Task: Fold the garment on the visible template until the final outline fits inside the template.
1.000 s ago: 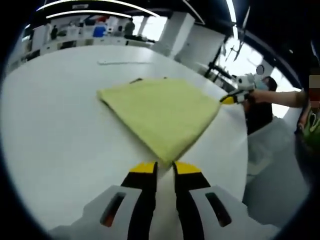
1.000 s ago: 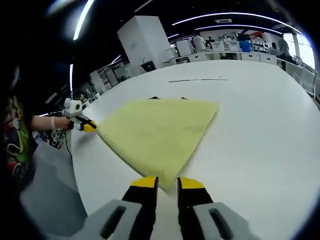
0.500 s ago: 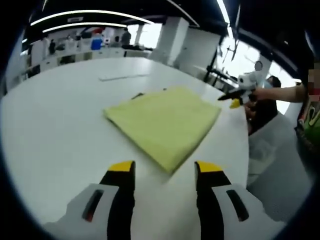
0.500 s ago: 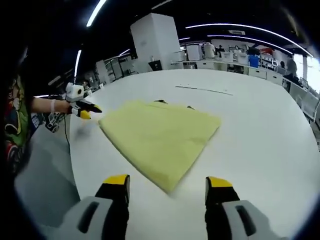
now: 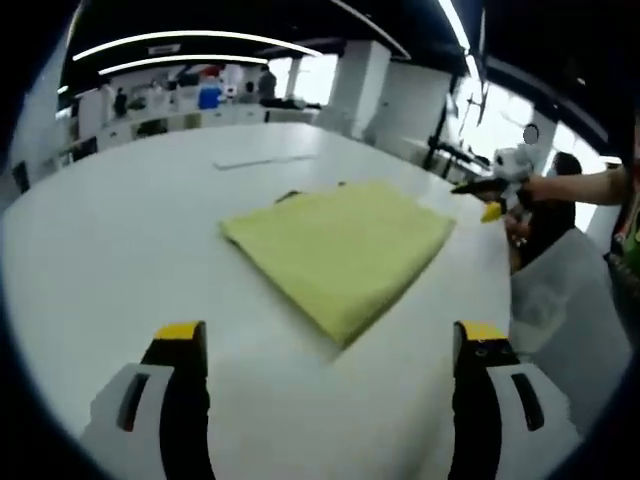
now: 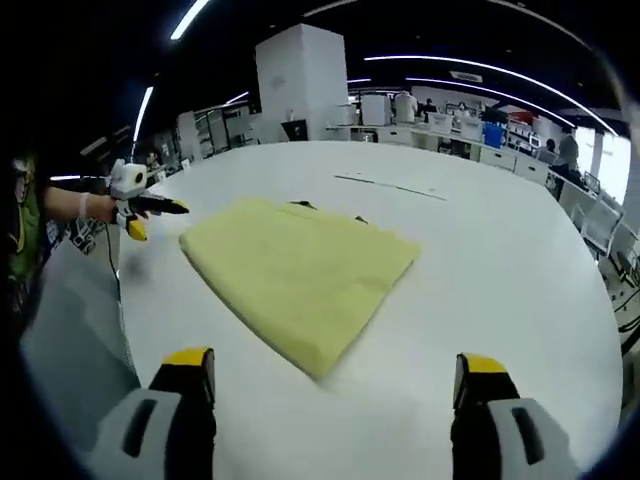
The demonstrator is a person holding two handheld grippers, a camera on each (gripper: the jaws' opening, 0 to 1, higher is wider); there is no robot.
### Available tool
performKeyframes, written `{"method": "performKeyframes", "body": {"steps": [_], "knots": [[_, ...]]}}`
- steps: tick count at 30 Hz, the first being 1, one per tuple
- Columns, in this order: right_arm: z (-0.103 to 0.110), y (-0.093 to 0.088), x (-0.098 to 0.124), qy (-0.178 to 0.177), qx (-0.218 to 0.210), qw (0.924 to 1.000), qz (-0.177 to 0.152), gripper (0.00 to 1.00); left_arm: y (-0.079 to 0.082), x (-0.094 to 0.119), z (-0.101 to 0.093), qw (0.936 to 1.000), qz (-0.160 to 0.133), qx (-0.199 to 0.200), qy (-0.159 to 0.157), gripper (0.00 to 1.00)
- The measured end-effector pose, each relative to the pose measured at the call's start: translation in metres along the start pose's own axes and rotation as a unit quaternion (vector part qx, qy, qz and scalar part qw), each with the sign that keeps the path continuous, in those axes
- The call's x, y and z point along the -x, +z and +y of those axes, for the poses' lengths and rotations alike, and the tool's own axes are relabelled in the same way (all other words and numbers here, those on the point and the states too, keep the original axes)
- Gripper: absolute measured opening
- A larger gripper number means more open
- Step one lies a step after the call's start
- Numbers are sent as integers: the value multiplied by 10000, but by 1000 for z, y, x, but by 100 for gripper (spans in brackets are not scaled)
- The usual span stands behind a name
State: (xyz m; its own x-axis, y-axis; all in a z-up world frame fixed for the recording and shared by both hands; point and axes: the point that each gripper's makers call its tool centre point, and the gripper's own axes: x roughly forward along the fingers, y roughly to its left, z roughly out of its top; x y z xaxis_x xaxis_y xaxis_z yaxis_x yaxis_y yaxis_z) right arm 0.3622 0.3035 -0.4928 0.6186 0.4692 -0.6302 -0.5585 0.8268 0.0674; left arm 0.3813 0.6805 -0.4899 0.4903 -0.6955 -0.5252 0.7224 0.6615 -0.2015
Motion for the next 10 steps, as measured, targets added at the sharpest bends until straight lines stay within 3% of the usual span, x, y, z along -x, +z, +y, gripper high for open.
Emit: {"method": "performKeyframes", "body": {"steps": [10], "knots": [[1,1,3,-14,-78,9999,-93,100,5,2,-4,10000,-43,-37,-26,99]]}}
